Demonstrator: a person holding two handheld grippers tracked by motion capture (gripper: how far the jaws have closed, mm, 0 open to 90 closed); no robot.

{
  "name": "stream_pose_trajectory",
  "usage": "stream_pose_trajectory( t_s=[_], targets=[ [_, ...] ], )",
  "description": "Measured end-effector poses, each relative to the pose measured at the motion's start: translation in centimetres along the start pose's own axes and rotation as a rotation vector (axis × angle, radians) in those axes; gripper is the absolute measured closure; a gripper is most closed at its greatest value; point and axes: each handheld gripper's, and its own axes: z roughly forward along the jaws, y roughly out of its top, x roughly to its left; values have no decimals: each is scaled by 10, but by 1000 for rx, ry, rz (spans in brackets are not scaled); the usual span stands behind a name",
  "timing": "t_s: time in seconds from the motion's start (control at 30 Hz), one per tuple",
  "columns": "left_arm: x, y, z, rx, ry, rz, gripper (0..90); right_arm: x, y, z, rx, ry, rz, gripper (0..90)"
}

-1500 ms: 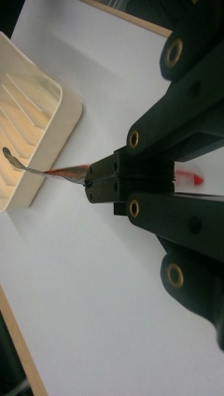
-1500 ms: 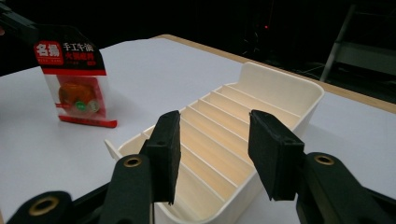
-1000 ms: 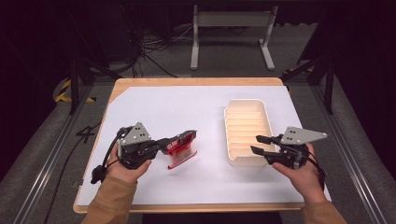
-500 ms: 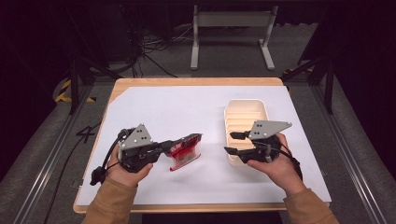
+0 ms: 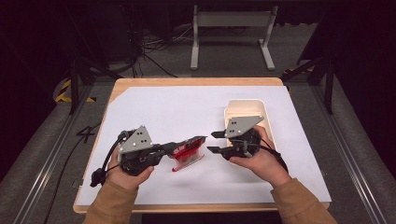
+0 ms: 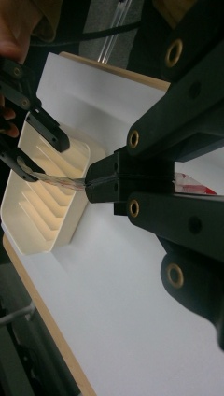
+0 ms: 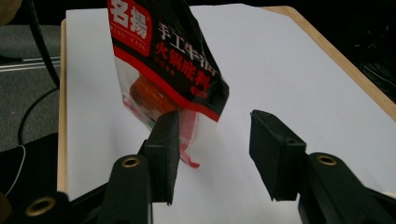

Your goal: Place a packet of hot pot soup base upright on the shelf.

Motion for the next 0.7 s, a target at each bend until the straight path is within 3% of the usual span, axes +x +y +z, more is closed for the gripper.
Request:
stream_pose_trajectory(
  t_s=[0.13, 0.27, 0.7],
  targets=[
    [-3, 1, 1, -7, -5, 10, 900, 2, 6, 4, -10, 21, -15, 563],
    [-7, 3, 1, -15, -14, 24, 900, 4, 16, 11, -4, 62, -40, 644],
    [-4, 1, -4, -51, -2, 23, 900, 3, 26, 16, -6, 95, -81, 713]
  ],
)
